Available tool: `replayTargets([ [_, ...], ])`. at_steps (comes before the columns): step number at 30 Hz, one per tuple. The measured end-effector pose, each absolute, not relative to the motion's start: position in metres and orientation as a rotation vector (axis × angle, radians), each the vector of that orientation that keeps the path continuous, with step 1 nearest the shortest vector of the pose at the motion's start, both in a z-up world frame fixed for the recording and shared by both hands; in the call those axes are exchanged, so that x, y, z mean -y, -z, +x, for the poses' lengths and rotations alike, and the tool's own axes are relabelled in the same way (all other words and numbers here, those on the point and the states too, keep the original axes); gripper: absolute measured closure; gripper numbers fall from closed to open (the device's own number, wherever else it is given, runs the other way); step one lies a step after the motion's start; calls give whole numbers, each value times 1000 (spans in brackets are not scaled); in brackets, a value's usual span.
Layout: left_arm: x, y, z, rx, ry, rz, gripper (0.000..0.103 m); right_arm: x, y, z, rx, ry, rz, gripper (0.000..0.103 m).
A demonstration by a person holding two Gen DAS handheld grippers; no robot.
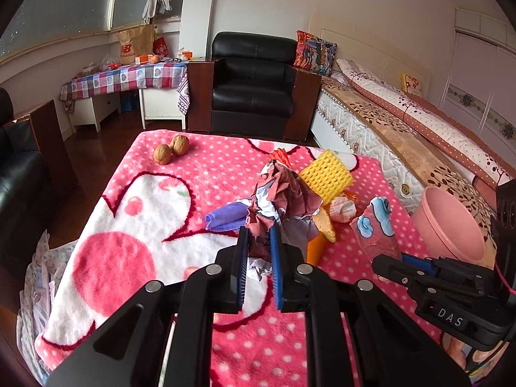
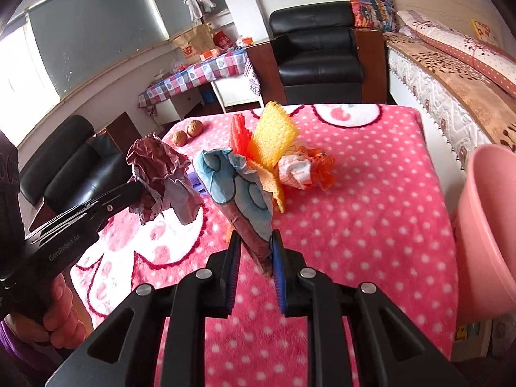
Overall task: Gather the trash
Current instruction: 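Grasp the blue patterned wrapper with the right tool while the left tool grasps the crumpled brown wrapper, then carry the blue patterned wrapper and crumpled brown wrapper over the pink bucket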
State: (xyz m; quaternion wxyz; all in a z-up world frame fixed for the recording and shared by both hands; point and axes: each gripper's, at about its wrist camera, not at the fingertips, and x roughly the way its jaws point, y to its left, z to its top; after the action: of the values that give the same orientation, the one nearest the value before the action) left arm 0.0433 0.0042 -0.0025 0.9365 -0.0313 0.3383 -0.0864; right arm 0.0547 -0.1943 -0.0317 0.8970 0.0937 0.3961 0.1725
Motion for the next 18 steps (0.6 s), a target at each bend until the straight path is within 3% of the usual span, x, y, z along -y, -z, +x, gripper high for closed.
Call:
replayTargets([
  [18,66,-15,31,-619,213,46,90,250,21,26,-765,-242,279,85],
])
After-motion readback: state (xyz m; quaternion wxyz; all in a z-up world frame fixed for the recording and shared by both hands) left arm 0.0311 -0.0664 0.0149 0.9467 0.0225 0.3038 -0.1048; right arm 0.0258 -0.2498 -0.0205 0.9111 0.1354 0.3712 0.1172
